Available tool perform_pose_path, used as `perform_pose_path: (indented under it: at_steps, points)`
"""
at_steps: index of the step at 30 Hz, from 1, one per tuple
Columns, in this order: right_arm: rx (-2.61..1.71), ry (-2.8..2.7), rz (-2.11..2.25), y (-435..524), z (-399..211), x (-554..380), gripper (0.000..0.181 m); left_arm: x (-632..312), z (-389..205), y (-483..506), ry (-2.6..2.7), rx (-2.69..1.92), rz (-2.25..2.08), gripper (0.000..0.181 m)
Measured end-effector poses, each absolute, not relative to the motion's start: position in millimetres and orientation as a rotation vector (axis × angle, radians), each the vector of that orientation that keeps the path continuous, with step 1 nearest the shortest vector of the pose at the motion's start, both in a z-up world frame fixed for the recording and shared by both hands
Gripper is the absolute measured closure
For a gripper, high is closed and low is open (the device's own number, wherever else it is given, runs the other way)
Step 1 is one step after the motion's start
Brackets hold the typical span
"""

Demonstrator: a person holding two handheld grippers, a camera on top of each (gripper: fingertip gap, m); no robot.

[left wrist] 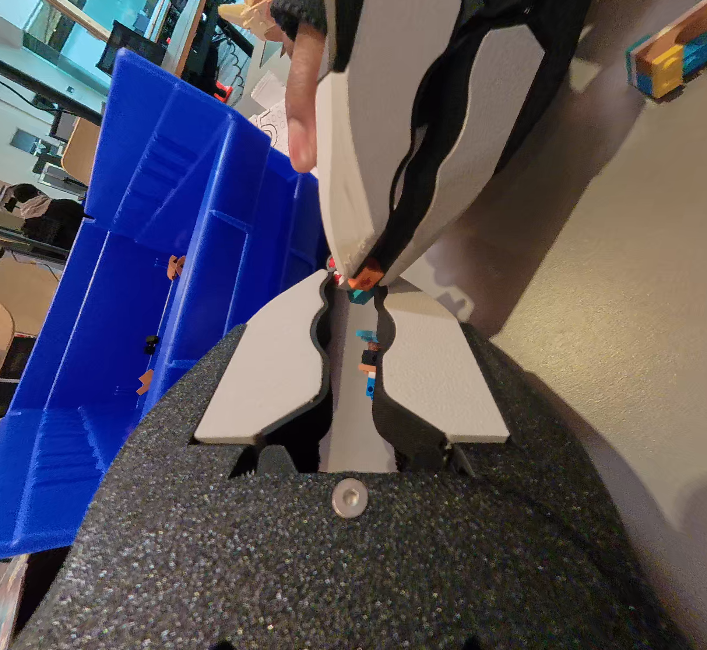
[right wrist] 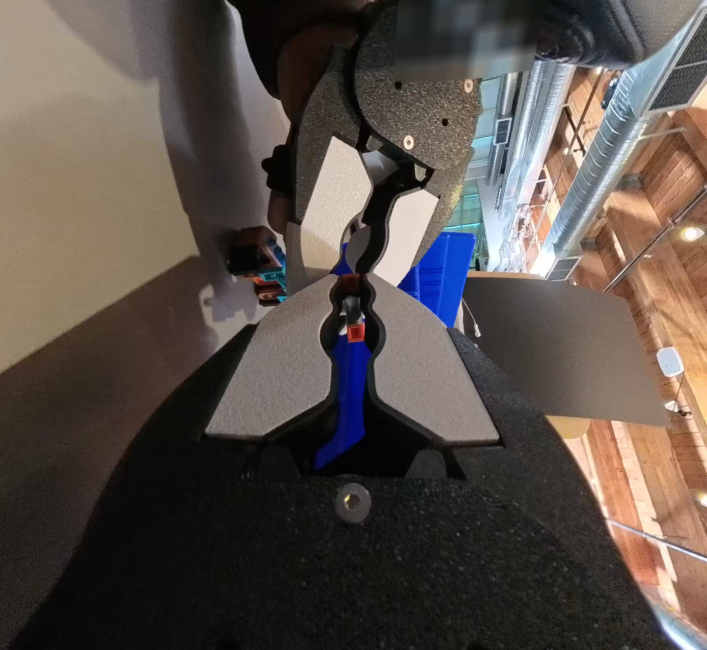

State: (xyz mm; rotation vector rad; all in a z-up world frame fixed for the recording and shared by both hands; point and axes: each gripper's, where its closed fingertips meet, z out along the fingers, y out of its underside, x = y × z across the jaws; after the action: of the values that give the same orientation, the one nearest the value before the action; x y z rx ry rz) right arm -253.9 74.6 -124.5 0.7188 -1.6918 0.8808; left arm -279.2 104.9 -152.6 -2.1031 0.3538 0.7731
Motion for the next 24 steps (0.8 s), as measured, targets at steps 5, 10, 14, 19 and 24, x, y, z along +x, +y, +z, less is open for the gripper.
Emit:
perform_pose_path:
  at_steps: [5, 10, 14, 19, 24]
  points:
    - [0.703, -1.670, 0.888, 75.4, -121.8, -257.3, 0.173, -283.1, -148.1, 103.1, 0.343, -2.082, 0.801, 0.161]
    - [0.594, -1.674, 1.039, 82.2, -101.5, -259.1, 0.169, -290.9, -140.8, 94.6, 0.314, -2.049, 0.786, 0.161]
    - [0.571, -1.701, 1.030, 91.3, -100.4, -268.7, 0.166, -285.7, -139.7, 96.6, 0.310, -2.031, 0.706, 0.161]
    - [0.611, -1.727, 0.984, 89.8, -110.4, -269.1, 0.165, -283.7, -141.0, 96.5, 0.299, -2.030, 0.646, 0.161]
    - [0.589, -1.732, 0.998, 93.3, -105.5, -271.1, 0.163, -283.8, -134.9, 94.2, 0.274, -2.005, 0.603, 0.161]
